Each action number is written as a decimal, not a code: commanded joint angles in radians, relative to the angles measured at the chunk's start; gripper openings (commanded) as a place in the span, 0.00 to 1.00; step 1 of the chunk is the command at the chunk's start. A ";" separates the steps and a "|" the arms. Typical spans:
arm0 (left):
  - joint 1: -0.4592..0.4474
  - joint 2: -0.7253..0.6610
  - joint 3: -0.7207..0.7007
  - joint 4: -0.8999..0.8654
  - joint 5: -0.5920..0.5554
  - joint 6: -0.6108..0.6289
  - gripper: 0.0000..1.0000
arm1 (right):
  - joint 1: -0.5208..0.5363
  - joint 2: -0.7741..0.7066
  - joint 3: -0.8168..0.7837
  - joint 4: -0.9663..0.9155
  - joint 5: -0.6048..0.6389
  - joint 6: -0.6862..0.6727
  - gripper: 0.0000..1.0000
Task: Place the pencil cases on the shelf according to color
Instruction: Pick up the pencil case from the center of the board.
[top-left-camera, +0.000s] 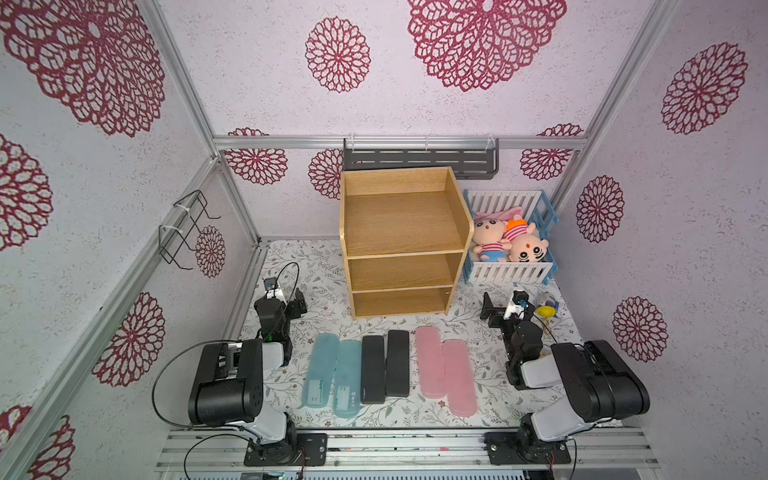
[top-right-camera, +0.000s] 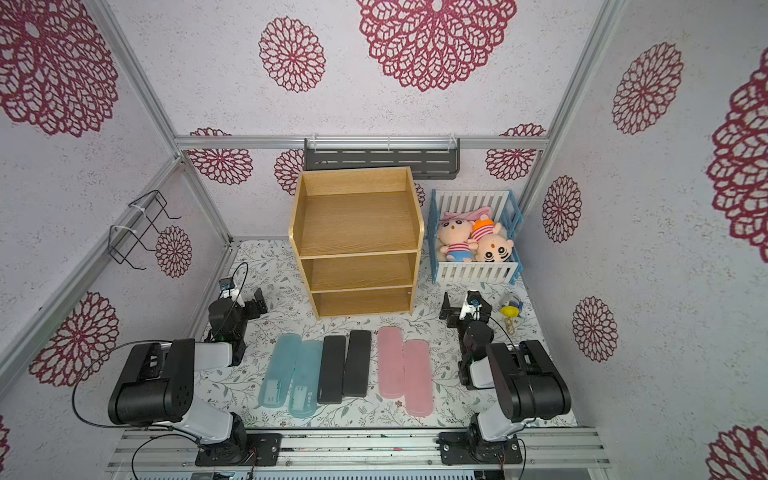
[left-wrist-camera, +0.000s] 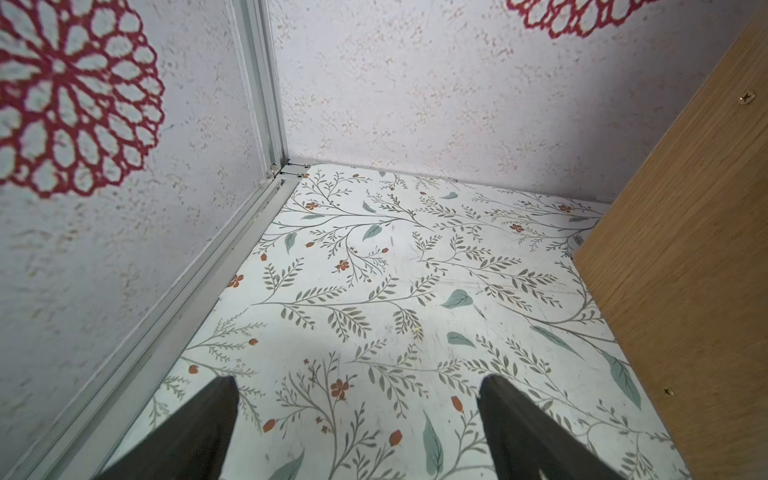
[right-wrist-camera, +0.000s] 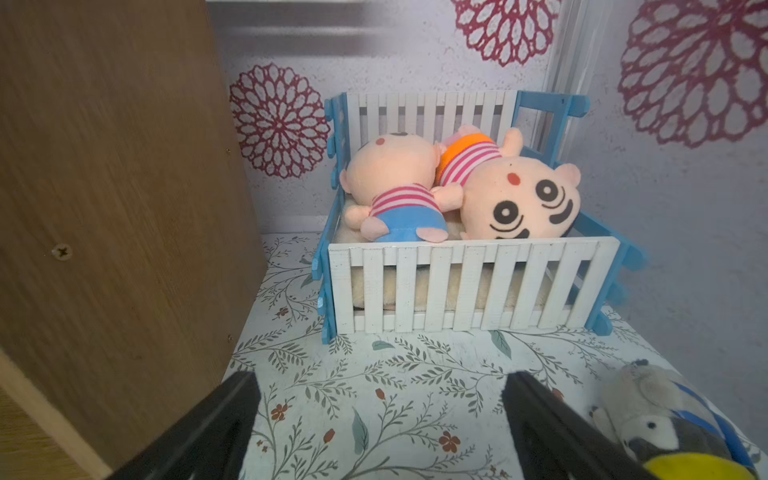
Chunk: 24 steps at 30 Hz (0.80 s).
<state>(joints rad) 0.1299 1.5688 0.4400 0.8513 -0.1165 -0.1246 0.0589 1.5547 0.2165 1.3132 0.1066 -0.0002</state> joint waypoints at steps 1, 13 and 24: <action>0.008 -0.020 -0.011 0.003 0.010 -0.006 0.97 | -0.003 -0.023 -0.002 0.013 0.002 -0.014 0.99; 0.008 -0.019 -0.010 0.003 0.009 -0.006 0.97 | -0.002 -0.024 -0.002 0.012 0.002 -0.014 0.99; 0.006 -0.042 -0.026 0.024 0.002 -0.008 0.97 | -0.001 -0.060 0.007 -0.033 0.054 0.004 0.99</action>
<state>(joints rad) 0.1299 1.5654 0.4358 0.8532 -0.1165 -0.1246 0.0593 1.5478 0.2165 1.3006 0.1143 0.0010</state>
